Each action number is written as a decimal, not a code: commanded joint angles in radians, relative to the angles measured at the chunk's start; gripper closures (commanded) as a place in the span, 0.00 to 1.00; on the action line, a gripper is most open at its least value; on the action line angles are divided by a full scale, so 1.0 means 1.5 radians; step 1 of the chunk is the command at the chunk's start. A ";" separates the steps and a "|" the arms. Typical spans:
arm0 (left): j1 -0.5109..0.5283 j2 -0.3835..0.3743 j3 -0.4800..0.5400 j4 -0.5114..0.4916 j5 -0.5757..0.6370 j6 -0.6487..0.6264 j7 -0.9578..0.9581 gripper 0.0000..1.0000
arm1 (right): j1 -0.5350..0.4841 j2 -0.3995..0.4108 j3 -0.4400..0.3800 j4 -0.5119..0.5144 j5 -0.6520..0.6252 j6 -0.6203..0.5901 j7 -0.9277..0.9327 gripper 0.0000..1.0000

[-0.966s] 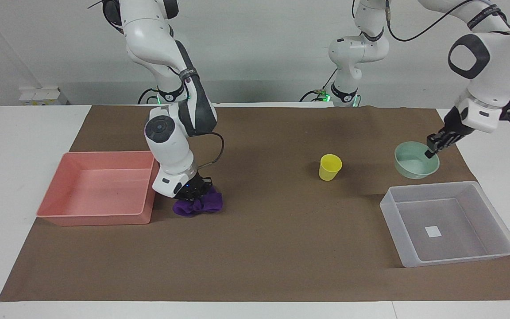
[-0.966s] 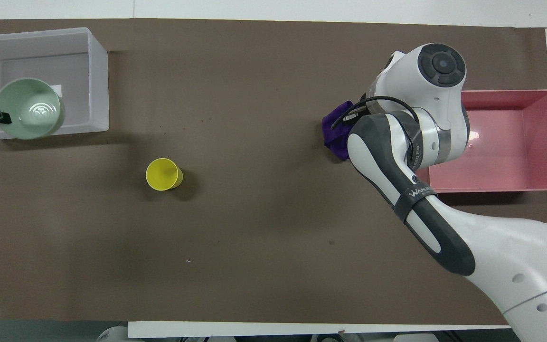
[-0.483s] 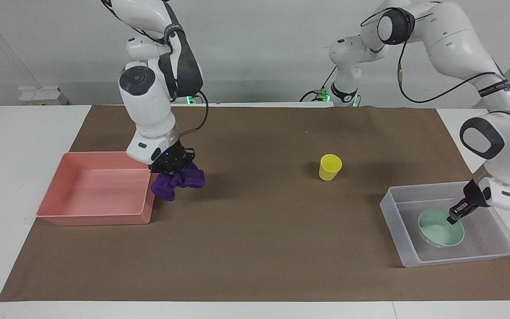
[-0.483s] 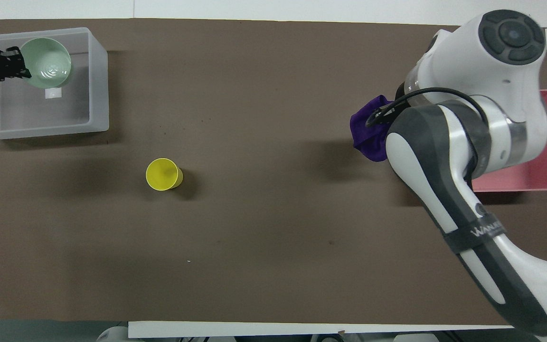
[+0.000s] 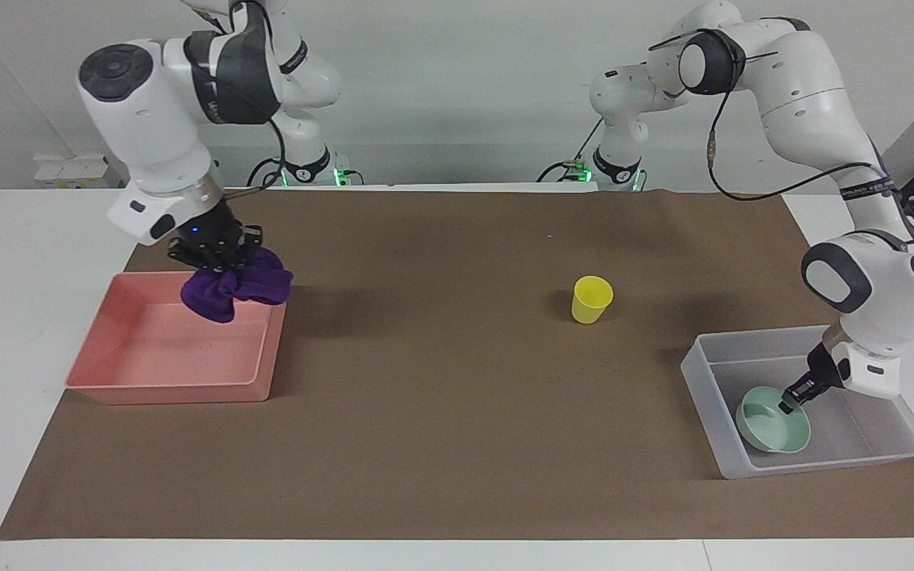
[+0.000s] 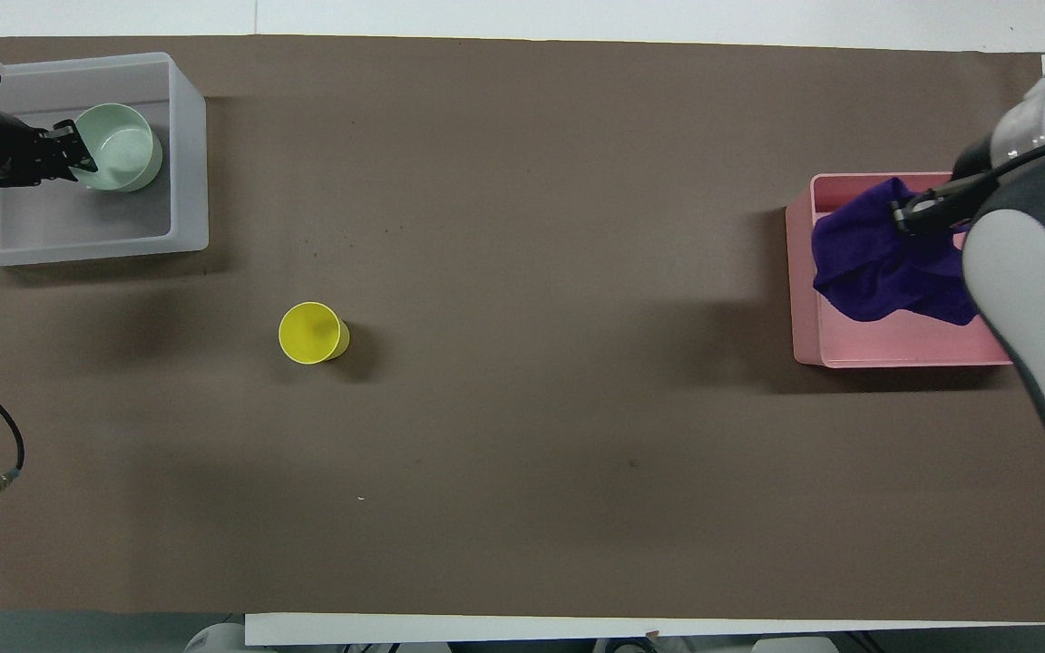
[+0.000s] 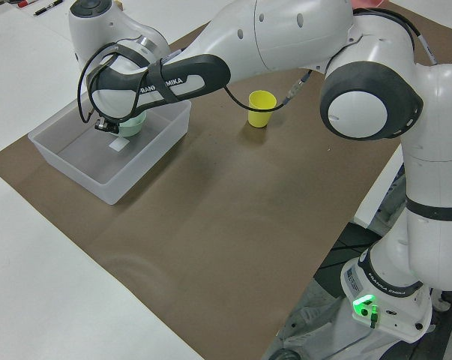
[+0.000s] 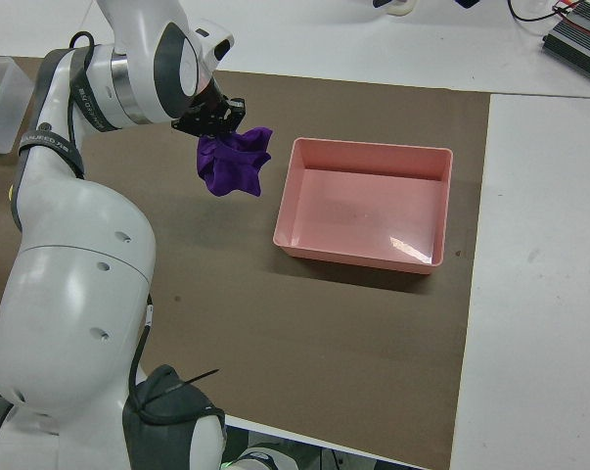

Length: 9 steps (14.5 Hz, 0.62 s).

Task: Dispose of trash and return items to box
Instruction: 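Release the bowl in the clear bin while the right gripper drops the cloth, then reach the left gripper to the yellow cup and grasp it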

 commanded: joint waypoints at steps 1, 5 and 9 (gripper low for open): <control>-0.001 -0.092 0.000 -0.011 0.002 -0.069 -0.003 0.08 | -0.059 -0.013 0.009 -0.058 -0.006 0.032 -0.050 1.00; -0.059 -0.239 -0.001 -0.059 0.005 -0.242 -0.030 0.01 | -0.089 -0.007 0.009 -0.148 -0.006 0.132 -0.068 0.99; -0.188 -0.380 -0.001 -0.274 0.006 -0.234 -0.077 0.01 | -0.087 0.014 0.010 -0.212 -0.005 0.235 -0.066 0.91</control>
